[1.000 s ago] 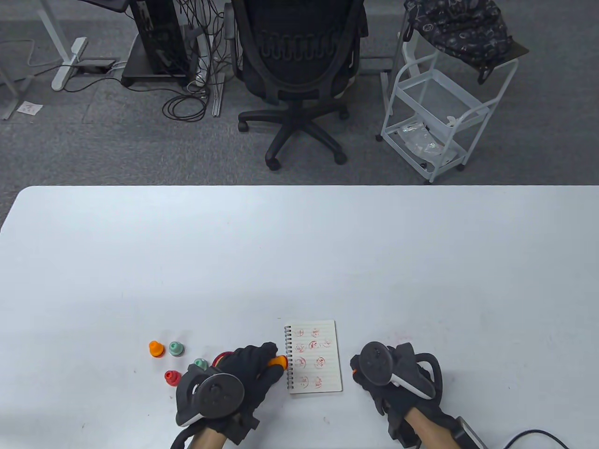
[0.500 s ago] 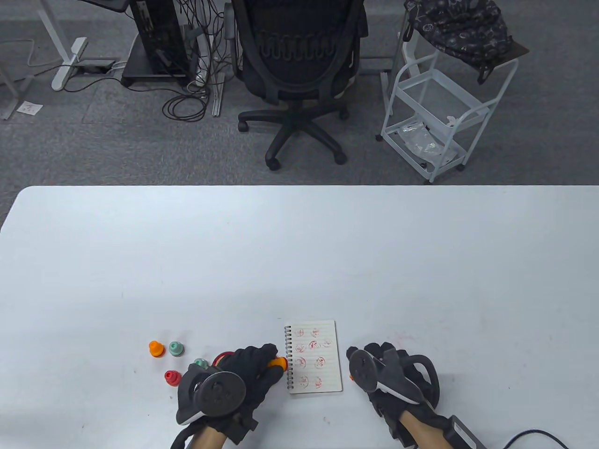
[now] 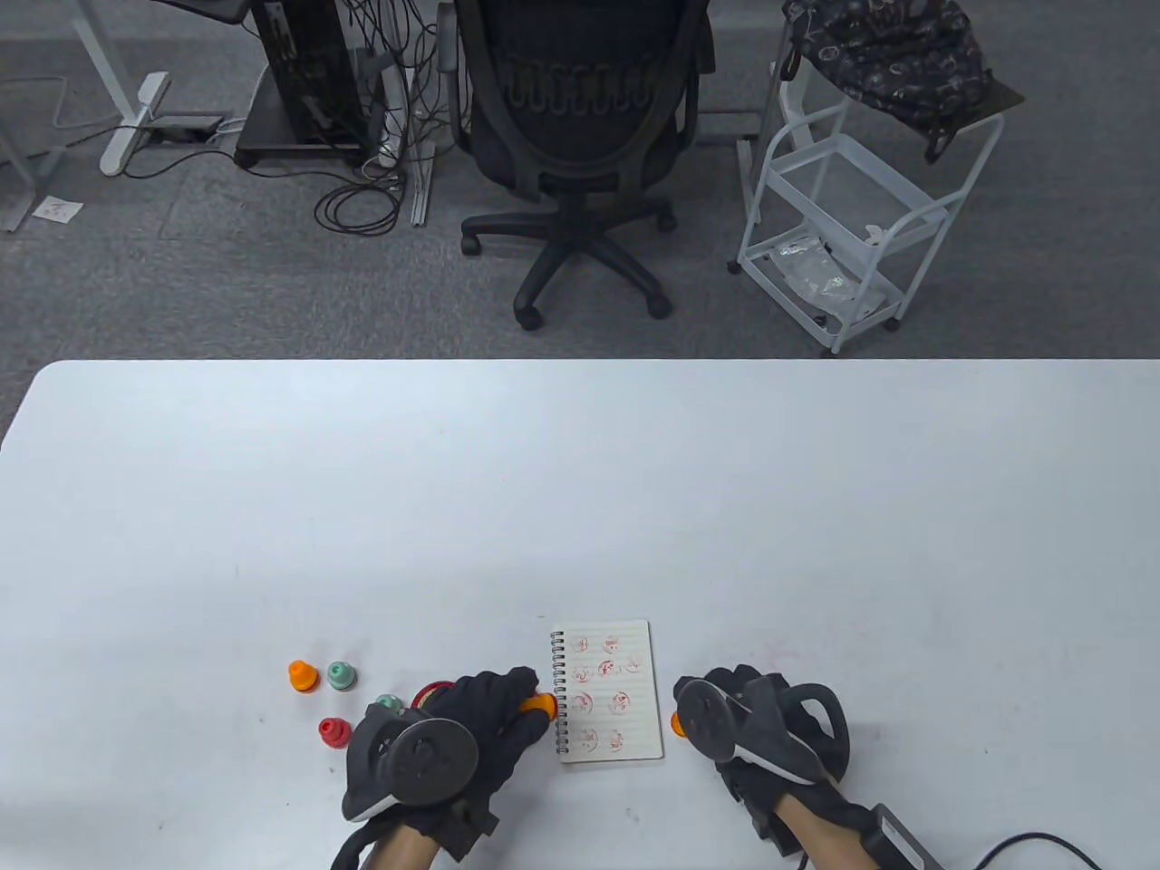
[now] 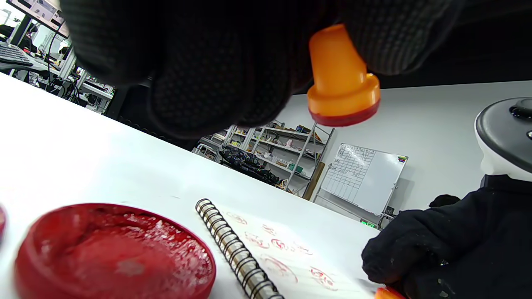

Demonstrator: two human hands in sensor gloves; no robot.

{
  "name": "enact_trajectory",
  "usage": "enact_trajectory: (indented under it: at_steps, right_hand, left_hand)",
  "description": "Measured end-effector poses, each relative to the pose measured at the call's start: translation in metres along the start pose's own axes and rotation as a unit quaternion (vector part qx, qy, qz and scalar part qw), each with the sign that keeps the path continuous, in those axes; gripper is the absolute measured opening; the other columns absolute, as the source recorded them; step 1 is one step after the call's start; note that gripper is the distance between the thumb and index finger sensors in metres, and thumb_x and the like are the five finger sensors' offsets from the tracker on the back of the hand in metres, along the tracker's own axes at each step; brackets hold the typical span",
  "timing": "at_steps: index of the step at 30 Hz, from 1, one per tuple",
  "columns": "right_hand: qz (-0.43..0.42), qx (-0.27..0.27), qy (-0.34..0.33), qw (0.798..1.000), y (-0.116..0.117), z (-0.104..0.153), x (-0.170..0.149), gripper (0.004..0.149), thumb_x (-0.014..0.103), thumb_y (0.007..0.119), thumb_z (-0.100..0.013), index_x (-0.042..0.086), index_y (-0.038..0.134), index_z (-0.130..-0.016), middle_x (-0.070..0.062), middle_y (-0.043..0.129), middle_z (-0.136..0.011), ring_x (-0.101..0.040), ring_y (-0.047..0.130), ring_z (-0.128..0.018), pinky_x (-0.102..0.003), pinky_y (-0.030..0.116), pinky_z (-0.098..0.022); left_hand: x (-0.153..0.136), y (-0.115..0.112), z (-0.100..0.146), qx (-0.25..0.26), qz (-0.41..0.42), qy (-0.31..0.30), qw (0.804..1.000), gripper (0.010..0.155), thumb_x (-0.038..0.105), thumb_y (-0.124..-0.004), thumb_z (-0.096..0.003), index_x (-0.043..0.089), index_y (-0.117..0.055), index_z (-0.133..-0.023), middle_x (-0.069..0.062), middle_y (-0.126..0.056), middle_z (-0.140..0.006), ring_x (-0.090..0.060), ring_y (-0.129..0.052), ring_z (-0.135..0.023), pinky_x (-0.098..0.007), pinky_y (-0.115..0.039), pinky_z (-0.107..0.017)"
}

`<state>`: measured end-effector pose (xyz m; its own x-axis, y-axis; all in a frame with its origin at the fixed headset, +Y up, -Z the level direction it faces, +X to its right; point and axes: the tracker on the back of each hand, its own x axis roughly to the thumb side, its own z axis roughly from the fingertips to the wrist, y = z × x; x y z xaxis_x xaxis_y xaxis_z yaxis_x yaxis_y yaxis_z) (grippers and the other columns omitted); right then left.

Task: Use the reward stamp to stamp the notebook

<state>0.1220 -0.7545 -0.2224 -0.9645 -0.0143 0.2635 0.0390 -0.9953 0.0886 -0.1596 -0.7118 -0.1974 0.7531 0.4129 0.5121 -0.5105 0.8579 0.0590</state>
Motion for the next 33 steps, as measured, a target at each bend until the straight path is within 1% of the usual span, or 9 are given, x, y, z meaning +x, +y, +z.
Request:
enact_trajectory:
  at_steps: [4,8,12,15,16,20,26,31,33]
  right_hand:
    - [-0.008,-0.009,0.007,1.000,-0.003,0.001,-0.003,0.051,0.037,0.080,-0.040,0.032,0.068,-0.090,0.006,0.082,-0.085,-0.022,0.088,-0.077,-0.047,0.072,-0.064]
    - [-0.024,-0.025,0.015,0.999,-0.009,0.005,-0.008,0.055,0.041,0.078,-0.040,0.032,0.067,-0.093,0.004,0.077,-0.092,-0.026,0.083,-0.084,-0.050,0.069,-0.067]
    - [-0.046,-0.043,0.023,0.998,-0.018,0.009,-0.015,0.056,0.043,0.077,-0.040,0.032,0.066,-0.094,0.002,0.075,-0.096,-0.029,0.080,-0.088,-0.052,0.067,-0.068]
    - [-0.067,-0.057,0.029,0.996,-0.024,0.013,-0.020,0.056,0.044,0.076,-0.040,0.031,0.068,-0.094,0.002,0.075,-0.096,-0.031,0.079,-0.089,-0.053,0.066,-0.069]
    - [-0.074,-0.061,0.033,0.995,-0.026,0.014,-0.022,0.056,0.044,0.076,-0.040,0.031,0.068,-0.094,0.001,0.075,-0.097,-0.031,0.079,-0.090,-0.053,0.066,-0.069]
    - [-0.094,-0.076,0.042,0.992,-0.033,0.018,-0.029,0.055,0.045,0.075,-0.041,0.032,0.069,-0.093,0.002,0.073,-0.099,-0.033,0.075,-0.093,-0.056,0.063,-0.071]
    - [-0.111,-0.084,0.046,0.989,-0.036,0.021,-0.033,0.055,0.046,0.075,-0.041,0.032,0.069,-0.094,0.001,0.069,-0.103,-0.036,0.068,-0.099,-0.060,0.058,-0.073]
    - [-0.111,-0.083,0.045,0.989,-0.036,0.021,-0.034,0.055,0.046,0.075,-0.041,0.032,0.069,-0.094,0.001,0.069,-0.103,-0.037,0.068,-0.099,-0.060,0.058,-0.073]
    - [-0.110,-0.082,0.044,0.990,-0.036,0.020,-0.034,0.055,0.046,0.075,-0.041,0.032,0.070,-0.094,0.001,0.069,-0.103,-0.036,0.068,-0.098,-0.060,0.058,-0.073]
  left_hand:
    - [0.000,0.000,0.000,-0.003,-0.003,0.001,1.000,0.056,0.042,-0.080,-0.0497,0.002,-0.085,-0.089,-0.010,-0.098,-0.072,-0.032,-0.101,-0.051,-0.051,-0.083,-0.045]
    - [0.000,0.000,-0.001,-0.006,-0.011,-0.001,1.000,0.056,0.041,-0.080,-0.0494,0.003,-0.085,-0.090,-0.011,-0.098,-0.073,-0.032,-0.101,-0.052,-0.052,-0.083,-0.046]
    - [0.003,0.000,-0.001,-0.012,-0.044,-0.015,0.999,0.054,0.039,-0.082,-0.0482,0.006,-0.086,-0.091,-0.011,-0.097,-0.075,-0.032,-0.100,-0.054,-0.052,-0.082,-0.048]
    - [0.007,-0.001,-0.003,-0.027,-0.091,-0.034,0.995,0.054,0.037,-0.084,-0.0466,0.009,-0.087,-0.093,-0.011,-0.095,-0.078,-0.033,-0.098,-0.057,-0.053,-0.080,-0.049]
    - [0.009,-0.003,-0.003,-0.035,-0.118,-0.043,0.991,0.053,0.035,-0.085,-0.0461,0.010,-0.087,-0.093,-0.011,-0.095,-0.079,-0.033,-0.098,-0.058,-0.053,-0.080,-0.050]
    - [0.012,-0.008,-0.005,-0.056,-0.178,-0.058,0.981,0.052,0.030,-0.086,-0.0452,0.012,-0.088,-0.094,-0.012,-0.093,-0.082,-0.034,-0.097,-0.061,-0.054,-0.079,-0.052]
    - [0.011,-0.016,-0.009,-0.096,-0.221,-0.064,0.969,0.052,0.025,-0.085,-0.0457,0.012,-0.088,-0.096,-0.014,-0.091,-0.085,-0.037,-0.095,-0.064,-0.055,-0.077,-0.054]
    - [0.010,-0.025,-0.011,-0.139,-0.262,-0.070,0.952,0.051,0.024,-0.084,-0.0459,0.013,-0.089,-0.095,-0.015,-0.091,-0.087,-0.038,-0.095,-0.067,-0.056,-0.077,-0.055]
    - [0.009,-0.027,-0.012,-0.149,-0.269,-0.071,0.949,0.050,0.023,-0.084,-0.0460,0.013,-0.090,-0.095,-0.014,-0.092,-0.087,-0.037,-0.095,-0.067,-0.056,-0.077,-0.055]
